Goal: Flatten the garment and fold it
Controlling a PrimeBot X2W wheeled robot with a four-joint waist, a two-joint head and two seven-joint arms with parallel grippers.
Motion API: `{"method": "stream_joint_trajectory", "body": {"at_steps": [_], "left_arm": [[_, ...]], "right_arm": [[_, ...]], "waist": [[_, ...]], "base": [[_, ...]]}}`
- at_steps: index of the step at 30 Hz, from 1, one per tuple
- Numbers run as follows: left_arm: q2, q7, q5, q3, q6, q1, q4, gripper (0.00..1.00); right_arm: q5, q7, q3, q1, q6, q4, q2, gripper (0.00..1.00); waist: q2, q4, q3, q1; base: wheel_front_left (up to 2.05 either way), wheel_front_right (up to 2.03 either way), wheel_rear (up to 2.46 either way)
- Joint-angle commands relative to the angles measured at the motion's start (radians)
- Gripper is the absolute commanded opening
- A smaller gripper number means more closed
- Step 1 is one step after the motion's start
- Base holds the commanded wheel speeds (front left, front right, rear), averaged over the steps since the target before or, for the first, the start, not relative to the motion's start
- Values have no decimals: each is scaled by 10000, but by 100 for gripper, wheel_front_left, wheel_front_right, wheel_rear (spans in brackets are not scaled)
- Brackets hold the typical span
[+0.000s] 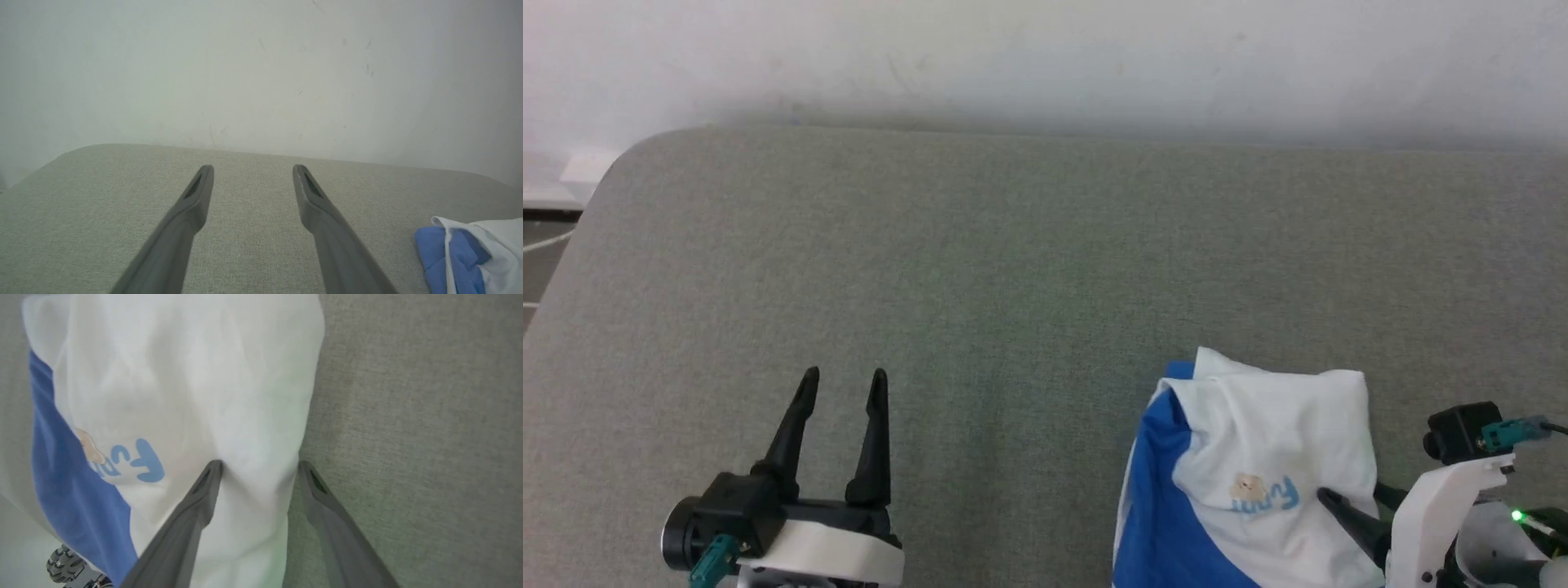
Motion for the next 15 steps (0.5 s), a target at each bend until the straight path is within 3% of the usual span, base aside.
{"method": "stream_joint_trajectory", "body": {"at_steps": [1,9,11,12,15], "left_arm": [[-13,-47,34,-36,4,-168,35,100],[-13,-47,11,-52,-8,-279,98,100],[-13,-47,6,-42,-7,-278,132,100],[-13,-47,0,-41,-6,-268,146,100],[-13,-47,13,-83,-4,-221,194,100]], "right_arm": [[-131,95,14,-166,-9,208,110,100],[-284,153,506,-360,-9,1126,449,100],[-331,104,733,-389,-9,1365,484,6],[-401,44,814,-421,-9,1481,474,0],[-533,-129,1022,-547,-9,1720,382,0]], "waist": [[-1,253,195,-1],[-1,476,265,-1],[-1,470,215,-1],[-1,453,172,-1],[-1,323,-17,-1]], "base": [[0,0,0],[0,0,0],[0,0,0],[0,0,0],[0,0,0]]}}
